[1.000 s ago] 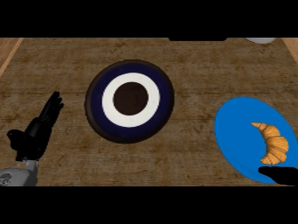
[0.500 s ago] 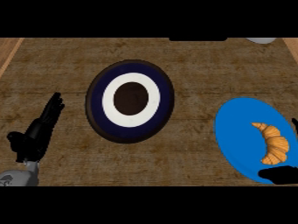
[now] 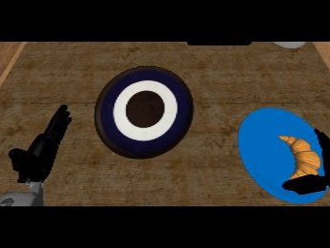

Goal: Pick the croissant from the plate and place it in the plate

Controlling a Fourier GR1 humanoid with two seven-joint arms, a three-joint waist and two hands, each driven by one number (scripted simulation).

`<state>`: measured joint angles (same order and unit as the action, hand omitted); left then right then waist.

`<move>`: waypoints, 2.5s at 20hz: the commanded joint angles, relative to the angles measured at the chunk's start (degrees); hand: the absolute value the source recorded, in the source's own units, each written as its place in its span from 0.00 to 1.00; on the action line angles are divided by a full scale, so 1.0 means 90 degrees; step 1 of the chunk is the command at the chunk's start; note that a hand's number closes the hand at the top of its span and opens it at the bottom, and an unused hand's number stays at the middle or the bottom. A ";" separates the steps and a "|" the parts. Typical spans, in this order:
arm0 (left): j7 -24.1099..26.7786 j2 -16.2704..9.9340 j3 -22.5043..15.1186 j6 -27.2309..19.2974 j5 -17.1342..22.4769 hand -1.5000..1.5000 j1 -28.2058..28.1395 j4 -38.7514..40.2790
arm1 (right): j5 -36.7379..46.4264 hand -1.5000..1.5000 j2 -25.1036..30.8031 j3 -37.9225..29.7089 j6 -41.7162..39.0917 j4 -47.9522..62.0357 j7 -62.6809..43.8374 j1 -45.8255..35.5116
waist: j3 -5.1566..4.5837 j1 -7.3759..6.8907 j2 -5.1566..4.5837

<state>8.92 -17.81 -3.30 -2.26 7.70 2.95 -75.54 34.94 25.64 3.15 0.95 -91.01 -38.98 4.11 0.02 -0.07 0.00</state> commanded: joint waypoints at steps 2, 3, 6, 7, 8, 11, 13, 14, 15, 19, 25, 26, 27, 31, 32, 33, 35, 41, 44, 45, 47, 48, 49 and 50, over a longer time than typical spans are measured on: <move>0.0045 -0.0157 0.0260 0.0300 -0.0023 0.50 -0.0220 -0.0111 | 0.0480 0.00 -0.0267 -0.0167 0.0392 0.1378 0.0569 -0.0375 | 0.0000 -0.0026 -0.0005; 0.0369 0.0159 0.0196 0.0164 -0.0260 0.50 -0.0064 0.0223 | 0.0568 0.00 -0.0407 -0.0158 0.0236 0.1351 0.0353 -0.0579 | -0.0002 -0.0006 -0.0004; 0.0192 0.0251 0.0233 0.0197 -0.0281 0.50 -0.0138 0.0055 | 0.0568 0.00 -0.0383 -0.0441 0.0377 0.2208 0.0988 -0.0823 | 0.0000 -0.0019 -0.0006; -0.0113 0.0321 0.0358 0.0237 -0.0407 0.50 0.0025 -0.0132 | 0.0642 0.00 -0.0413 -0.0536 -0.0113 0.1305 0.0479 -0.0652 | -0.0002 0.0006 0.0002; -0.0329 0.0143 0.0442 0.0403 -0.0313 0.50 -0.0102 -0.0406 | 0.0478 0.00 -0.0452 -0.0520 -0.0231 0.0960 0.0534 -0.0429 | -0.0002 0.0008 0.0004; -0.0518 0.0292 0.0194 0.0166 -0.0442 0.50 -0.0150 -0.0629 | 0.0385 1.00 -0.0446 -0.0329 -0.0223 0.1815 0.1352 -0.0725 | 0.0000 -0.0014 0.0002; -0.0323 0.0245 0.0425 0.0423 -0.0310 0.50 -0.0022 -0.0375 | 0.0377 1.00 -0.0253 -0.0599 -0.0168 0.2193 0.1888 -0.0773 | -0.0001 -0.0004 -0.0001; -0.0296 -0.0058 0.0713 0.0722 -0.0137 0.50 0.0174 -0.0049 | 0.0585 1.00 -0.0610 -0.0379 0.0034 0.2244 0.1578 -0.0974 | -0.0001 -0.0008 -0.0004; 0.0087 0.0246 0.0502 0.0430 -0.0524 0.50 0.0195 0.0224 | 0.0547 1.00 -0.0560 -0.0436 -0.0026 0.2101 0.1678 -0.0781 | -0.0002 0.0012 -0.0003; -0.0333 0.0332 0.0514 0.0367 -0.0453 0.50 0.0256 -0.0050 | 0.0811 1.00 -0.0629 -0.0434 0.0476 0.2561 0.2247 -0.0890 | 0.0000 -0.0004 -0.0004; -0.0092 0.0227 0.0575 0.0550 -0.0335 0.50 0.0055 0.0020 | 0.0568 1.00 -0.1333 0.0297 0.0885 0.2113 0.3936 -0.0450 | 0.0017 -0.0062 -0.0013; -0.0071 0.0449 0.0391 0.0337 -0.0514 0.50 0.0045 -0.0045 | 0.0649 1.00 -0.1251 0.0235 0.1104 0.2229 0.4221 -0.0374 | 0.0018 -0.0041 -0.0014; -0.0278 0.0375 0.0397 0.0325 -0.0496 0.50 0.0059 -0.0328 | 0.0996 1.00 -0.1433 0.0458 0.1440 0.1945 0.4105 -0.0177 | 0.0017 -0.0039 0.0019; 0.0063 0.0316 0.0628 0.0417 -0.0423 0.50 0.0071 0.0192 | 0.0965 1.00 -0.1273 0.0158 0.1961 0.1442 0.4619 -0.0028 | -0.0001 0.0079 0.0005; -0.0266 0.0310 0.0580 0.0429 -0.0351 0.50 0.0097 -0.0141 | 0.1111 1.00 -0.1556 0.0412 0.2256 0.1209 0.4753 0.0206 | 0.0006 0.0069 0.0031; -0.0093 0.0474 0.0483 0.0241 -0.0558 0.50 0.0124 0.0080 | 0.0836 1.00 -0.1295 0.0256 0.1990 0.1029 0.4966 0.0272 | -0.0001 0.0096 0.0015; -0.0259 0.0093 0.0735 0.0644 -0.0237 0.50 -0.0178 -0.0384 | 0.1030 1.00 -0.1478 0.0361 0.2226 0.1008 0.4955 0.0221 | 0.0000 -0.0011 0.0016; -0.0076 0.0246 0.0811 0.0643 -0.0366 0.50 0.0260 0.0202 | 0.1136 1.00 -0.1315 0.0522 0.2026 -0.1340 0.4609 0.1280 | -0.0007 0.0073 0.0009; 0.0084 0.0456 0.0570 0.0439 -0.0599 0.50 -0.0203 -0.0065 | 0.1063 1.00 -0.1382 0.0484 0.2190 -0.2376 0.4518 0.1554 | -0.0009 0.0085 0.0022; -0.0132 0.0355 0.0624 0.0437 -0.0575 0.50 -0.0211 -0.0311 | 0.1368 1.00 -0.1610 0.0644 0.2473 -0.2255 0.4545 0.1426 | -0.0005 0.0041 0.0019; -0.0563 0.0150 0.0852 0.0733 -0.0186 0.50 -0.0196 -0.0693 | 0.1702 1.00 -0.1866 0.0865 0.2684 -0.2581 0.4389 0.1647 | -0.0003 0.0029 0.0022; -0.0110 0.0369 0.0770 0.0438 -0.0558 0.50 0.0008 -0.0103 | 0.1546 1.00 -0.1666 0.0835 0.2383 -0.3016 0.4402 0.1760 | -0.0006 0.0064 0.0010; -0.0122 0.0663 0.0515 0.0279 -0.0755 0.50 0.0062 -0.0082 | 0.1713 1.00 -0.1815 0.0825 0.2302 -0.2704 0.4184 0.1274 | -0.0004 0.0034 0.0003; -0.0441 0.0501 0.0541 0.0401 -0.0680 0.50 -0.0241 -0.0657 | 0.1500 1.00 -0.1755 0.0872 0.2092 -0.2858 0.4268 0.1294 | -0.0002 0.0012 0.0009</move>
<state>6.47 -14.06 2.39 1.74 2.68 2.16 -78.63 48.09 10.78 9.84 21.35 -112.86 0.39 16.68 -0.05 0.31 0.14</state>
